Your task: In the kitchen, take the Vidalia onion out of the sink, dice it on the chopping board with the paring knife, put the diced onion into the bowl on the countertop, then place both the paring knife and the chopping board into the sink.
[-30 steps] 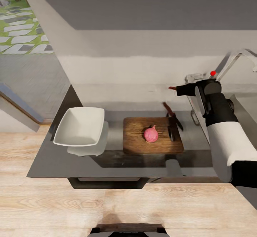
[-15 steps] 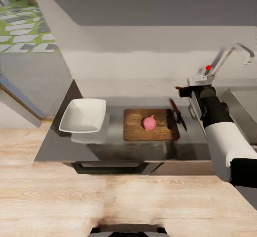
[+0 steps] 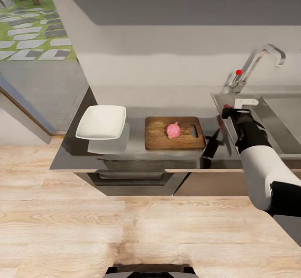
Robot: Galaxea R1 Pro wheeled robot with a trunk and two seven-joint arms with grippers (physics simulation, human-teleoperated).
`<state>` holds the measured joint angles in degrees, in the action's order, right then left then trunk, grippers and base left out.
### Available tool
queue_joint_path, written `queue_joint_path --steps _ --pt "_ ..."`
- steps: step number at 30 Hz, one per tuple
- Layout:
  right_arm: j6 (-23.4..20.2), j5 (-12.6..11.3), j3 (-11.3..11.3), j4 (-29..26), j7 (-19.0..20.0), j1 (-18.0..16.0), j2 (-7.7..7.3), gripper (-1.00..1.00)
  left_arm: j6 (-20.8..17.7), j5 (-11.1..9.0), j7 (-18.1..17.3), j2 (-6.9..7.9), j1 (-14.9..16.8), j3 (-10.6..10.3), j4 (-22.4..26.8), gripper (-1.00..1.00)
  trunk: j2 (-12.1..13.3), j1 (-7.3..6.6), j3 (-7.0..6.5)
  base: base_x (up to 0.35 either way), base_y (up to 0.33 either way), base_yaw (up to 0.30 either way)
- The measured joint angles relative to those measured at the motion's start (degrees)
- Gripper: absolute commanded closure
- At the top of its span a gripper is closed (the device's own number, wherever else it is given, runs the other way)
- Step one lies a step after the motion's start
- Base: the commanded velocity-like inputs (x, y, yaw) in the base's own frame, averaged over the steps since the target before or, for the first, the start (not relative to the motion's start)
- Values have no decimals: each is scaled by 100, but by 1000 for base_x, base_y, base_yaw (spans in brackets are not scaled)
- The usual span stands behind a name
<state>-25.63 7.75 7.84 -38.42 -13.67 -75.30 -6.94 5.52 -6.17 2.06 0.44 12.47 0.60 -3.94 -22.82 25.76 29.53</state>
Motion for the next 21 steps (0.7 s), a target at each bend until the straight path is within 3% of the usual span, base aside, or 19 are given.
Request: queue_joint_path --steps 4,9,13,21 --pt "224 -11 26 86 -376 -6 66 100 124 13 1 1 0 -7 7 -100 0 0 0 -3 0 0" --pt "385 -13 32 76 -1261 -5 466 100 140 18 1 1 0 -8 7 -100 0 0 0 0 0 0" --pt "492 -20 42 22 -1685 -6 619 100 145 19 1 1 0 -15 7 -100 0 0 0 0 0 0" --pt "482 -17 66 -342 -2144 -7 680 100 150 22 2 1 0 -23 7 -100 0 1 0 -77 0 0"
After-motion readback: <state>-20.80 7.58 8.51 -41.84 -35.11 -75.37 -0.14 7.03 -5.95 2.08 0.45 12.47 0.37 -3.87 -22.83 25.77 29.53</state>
